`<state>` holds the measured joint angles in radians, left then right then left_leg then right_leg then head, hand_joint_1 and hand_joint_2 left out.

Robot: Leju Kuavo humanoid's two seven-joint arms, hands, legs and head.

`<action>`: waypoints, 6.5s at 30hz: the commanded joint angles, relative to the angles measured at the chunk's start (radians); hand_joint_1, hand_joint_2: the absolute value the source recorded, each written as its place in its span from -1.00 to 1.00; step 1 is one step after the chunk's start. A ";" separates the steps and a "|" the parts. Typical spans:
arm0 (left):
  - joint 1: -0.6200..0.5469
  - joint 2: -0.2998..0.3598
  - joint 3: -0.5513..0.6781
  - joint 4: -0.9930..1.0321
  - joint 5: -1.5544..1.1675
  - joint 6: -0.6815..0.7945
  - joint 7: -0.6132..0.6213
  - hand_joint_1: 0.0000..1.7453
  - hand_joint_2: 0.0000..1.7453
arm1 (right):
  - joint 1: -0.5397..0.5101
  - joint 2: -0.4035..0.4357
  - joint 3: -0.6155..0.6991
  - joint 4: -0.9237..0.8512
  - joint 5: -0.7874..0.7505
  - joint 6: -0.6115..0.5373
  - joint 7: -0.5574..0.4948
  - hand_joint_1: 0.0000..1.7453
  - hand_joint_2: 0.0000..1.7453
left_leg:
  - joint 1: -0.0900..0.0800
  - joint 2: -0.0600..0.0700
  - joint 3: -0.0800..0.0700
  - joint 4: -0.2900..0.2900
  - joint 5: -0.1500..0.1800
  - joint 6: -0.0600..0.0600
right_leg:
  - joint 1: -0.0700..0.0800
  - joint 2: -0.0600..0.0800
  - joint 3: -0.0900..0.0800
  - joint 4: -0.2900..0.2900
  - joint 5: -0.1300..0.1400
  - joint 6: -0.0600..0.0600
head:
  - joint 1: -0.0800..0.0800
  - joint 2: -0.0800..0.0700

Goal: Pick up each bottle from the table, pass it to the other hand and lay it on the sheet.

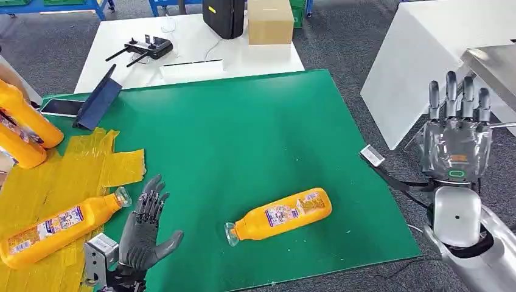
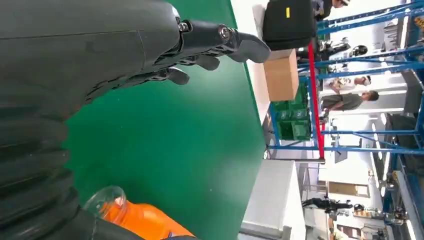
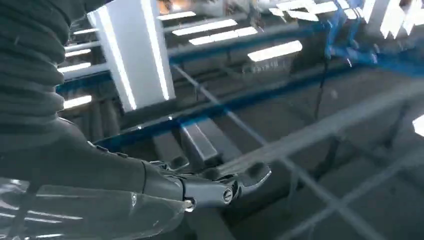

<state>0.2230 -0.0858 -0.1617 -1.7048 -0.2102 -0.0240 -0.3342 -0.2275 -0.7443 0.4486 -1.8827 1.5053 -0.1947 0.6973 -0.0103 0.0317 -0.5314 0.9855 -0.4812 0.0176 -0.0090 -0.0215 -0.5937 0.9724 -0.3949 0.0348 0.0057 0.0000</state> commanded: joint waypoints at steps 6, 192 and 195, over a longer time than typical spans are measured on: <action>0.008 0.004 0.045 0.022 0.032 -0.010 -0.003 -1.00 1.00 | 0.085 0.471 0.193 0.144 -0.354 -0.054 -0.634 -1.00 1.00 | 0.008 0.001 0.007 -0.006 0.000 -0.004 | 0.008 0.005 0.007 -0.007 0.002 -0.003 | 0.000 0.000; -0.407 0.055 -0.408 0.313 0.082 -0.066 0.100 1.00 1.00 | -0.014 0.942 0.370 0.885 -1.014 -0.190 -1.008 1.00 1.00 | 0.007 -0.007 0.003 0.000 0.001 -0.006 | 0.007 -0.001 0.002 0.000 -0.002 -0.002 | 0.001 0.000; -0.404 0.056 -0.391 0.302 0.095 -0.061 0.095 1.00 1.00 | -0.003 0.939 0.353 0.871 -1.022 -0.210 -1.015 0.82 1.00 | 0.006 -0.005 0.002 0.000 0.002 -0.006 | 0.006 0.000 0.001 0.001 -0.002 -0.002 | 0.001 0.000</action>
<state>-0.1457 0.0088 -0.4955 -1.4305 -0.1313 -0.0793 -0.2319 -0.2154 0.2121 0.7542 -1.0204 0.4845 -0.3880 -0.3162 -0.0048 0.0308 -0.5310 0.9851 -0.4787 0.0124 -0.0030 -0.0208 -0.5954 0.9735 -0.3956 0.0326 0.0065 0.0000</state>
